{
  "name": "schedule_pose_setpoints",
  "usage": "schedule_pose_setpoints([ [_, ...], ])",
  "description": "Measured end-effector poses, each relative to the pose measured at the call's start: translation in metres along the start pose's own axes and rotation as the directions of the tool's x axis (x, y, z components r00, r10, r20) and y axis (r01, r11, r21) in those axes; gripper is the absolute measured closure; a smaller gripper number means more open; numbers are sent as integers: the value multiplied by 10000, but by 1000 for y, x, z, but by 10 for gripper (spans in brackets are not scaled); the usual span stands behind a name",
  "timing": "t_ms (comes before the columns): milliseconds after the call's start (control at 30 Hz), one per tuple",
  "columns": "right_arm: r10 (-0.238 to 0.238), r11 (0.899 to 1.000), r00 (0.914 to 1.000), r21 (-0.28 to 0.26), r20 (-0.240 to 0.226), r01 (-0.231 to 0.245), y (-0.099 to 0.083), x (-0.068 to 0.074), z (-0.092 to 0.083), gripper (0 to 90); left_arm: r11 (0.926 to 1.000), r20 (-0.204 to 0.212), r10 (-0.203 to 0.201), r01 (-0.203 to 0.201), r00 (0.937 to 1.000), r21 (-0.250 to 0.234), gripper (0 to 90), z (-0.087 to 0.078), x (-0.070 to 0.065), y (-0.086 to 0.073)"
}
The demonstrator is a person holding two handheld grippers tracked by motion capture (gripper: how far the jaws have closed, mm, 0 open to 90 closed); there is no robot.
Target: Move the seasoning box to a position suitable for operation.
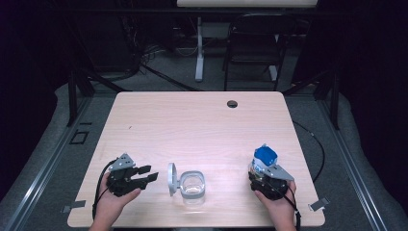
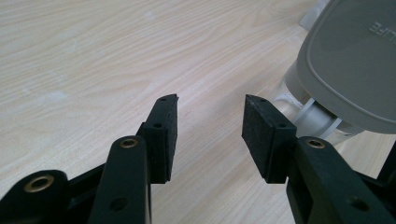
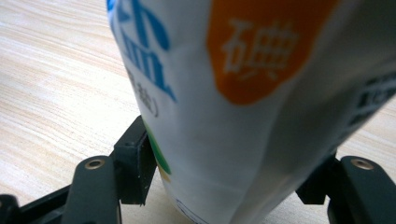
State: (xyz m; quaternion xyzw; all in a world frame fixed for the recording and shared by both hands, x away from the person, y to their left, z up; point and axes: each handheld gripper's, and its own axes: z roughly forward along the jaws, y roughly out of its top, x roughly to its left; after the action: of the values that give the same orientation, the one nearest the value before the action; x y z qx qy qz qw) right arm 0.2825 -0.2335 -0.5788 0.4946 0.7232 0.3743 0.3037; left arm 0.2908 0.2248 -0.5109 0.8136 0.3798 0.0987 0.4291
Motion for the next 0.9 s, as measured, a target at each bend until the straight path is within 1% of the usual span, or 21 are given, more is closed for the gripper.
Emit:
schedule_pose_setpoints([
  [133, 6, 10000, 9999, -36, -116, -6, 0, -1, 1, 356, 10000, -7, 0, 0, 10000, 3, 562, 0, 0, 0],
  [200, 15, 10000, 9999, 71, -153, -14, 0, -2, 0, 358, 10000, -12, -9, 9, 10000, -16, 562, 0, 0, 0],
  [233, 93, 9999, 9998, -50, -172, -94, -1, -1, 1, 358, 10000, -27, -30, 29, 10000, -49, 562, 0, 0, 0],
  [500, -97, 9999, 9998, 23, -191, 98, -1, -3, 0, 363, 10000, -38, -36, 36, 10000, -30, 562, -1, 1, 0],
  [567, -173, 9999, 9994, -8, -314, 173, -1, -4, 0, 365, 10000, -41, -54, 54, 10000, -37, 562, -1, 1, 0],
  [633, -129, 9999, 9993, -77, -363, 126, -1, -4, 0, 365, 10000, -53, -50, 49, 10000, -40, 562, -1, 1, 0],
  [833, -244, 9997, 9988, -66, -413, 241, -2, -5, -1, 371, 10000, -67, -39, 39, 10000, -70, 562, -1, 2, 0],
  [900, -135, 9998, 9987, -172, -497, 127, -2, -5, 0, 373, 10000, -64, -18, 18, 10000, -52, 562, -1, 2, 0],
])
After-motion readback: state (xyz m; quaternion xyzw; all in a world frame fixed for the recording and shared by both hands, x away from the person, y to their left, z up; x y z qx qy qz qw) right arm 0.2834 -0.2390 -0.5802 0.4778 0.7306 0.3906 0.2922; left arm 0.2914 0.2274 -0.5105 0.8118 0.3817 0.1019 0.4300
